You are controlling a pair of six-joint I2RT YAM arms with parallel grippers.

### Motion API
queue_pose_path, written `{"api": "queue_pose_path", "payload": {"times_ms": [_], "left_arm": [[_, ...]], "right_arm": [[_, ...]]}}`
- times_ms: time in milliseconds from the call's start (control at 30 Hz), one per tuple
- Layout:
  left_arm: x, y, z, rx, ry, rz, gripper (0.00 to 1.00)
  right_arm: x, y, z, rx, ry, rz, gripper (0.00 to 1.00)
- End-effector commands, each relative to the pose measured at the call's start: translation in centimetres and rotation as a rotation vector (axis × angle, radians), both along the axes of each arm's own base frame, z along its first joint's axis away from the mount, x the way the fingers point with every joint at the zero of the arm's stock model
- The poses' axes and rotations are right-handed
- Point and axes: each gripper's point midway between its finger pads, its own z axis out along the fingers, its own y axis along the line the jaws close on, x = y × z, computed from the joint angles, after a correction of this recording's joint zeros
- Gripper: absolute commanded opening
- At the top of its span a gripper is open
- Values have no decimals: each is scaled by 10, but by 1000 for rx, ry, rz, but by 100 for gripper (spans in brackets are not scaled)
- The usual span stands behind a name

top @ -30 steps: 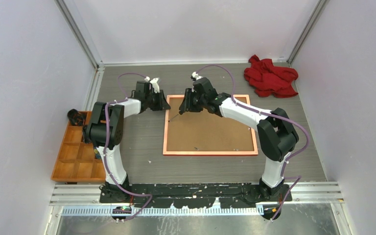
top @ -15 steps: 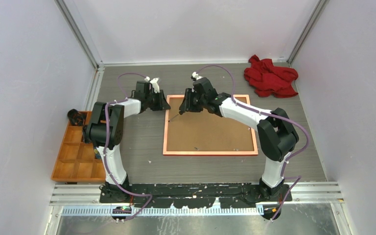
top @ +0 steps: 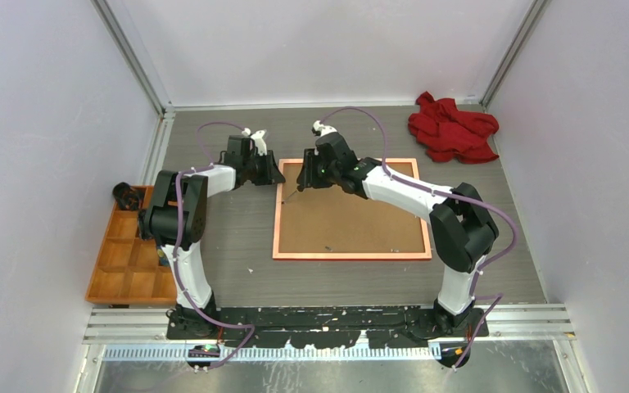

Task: Take the photo out of the frame
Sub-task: Release the photo frame item from the photo frame.

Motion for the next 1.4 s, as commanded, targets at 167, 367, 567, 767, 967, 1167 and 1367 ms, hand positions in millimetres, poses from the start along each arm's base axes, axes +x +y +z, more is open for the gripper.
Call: {"api": "queue_pose_path", "payload": {"times_ms": [167, 367, 567, 767, 967, 1167, 1367], "left_arm": [[-14, 4, -15, 46, 25, -31, 23], [-14, 4, -14, 46, 24, -28, 23], [-14, 4, -14, 46, 24, -28, 23], [-14, 4, -15, 47, 24, -29, 23], [-14, 4, -15, 45, 24, -31, 23], [-14, 3, -14, 43, 23, -33, 23], [-15, 1, -13, 32, 20, -45, 23]], "right_arm": [[9, -29, -7, -92, 39, -137, 1], [9, -35, 0, -81, 69, -205, 1], [6, -29, -1, -49, 95, -208, 1], [5, -20, 4, -41, 74, -141, 1], [9, -19, 57, -171, -182, 18, 1], [-14, -8, 74, -332, -384, 332, 1], [-53, 14, 65, -524, -522, 597, 1]]}}
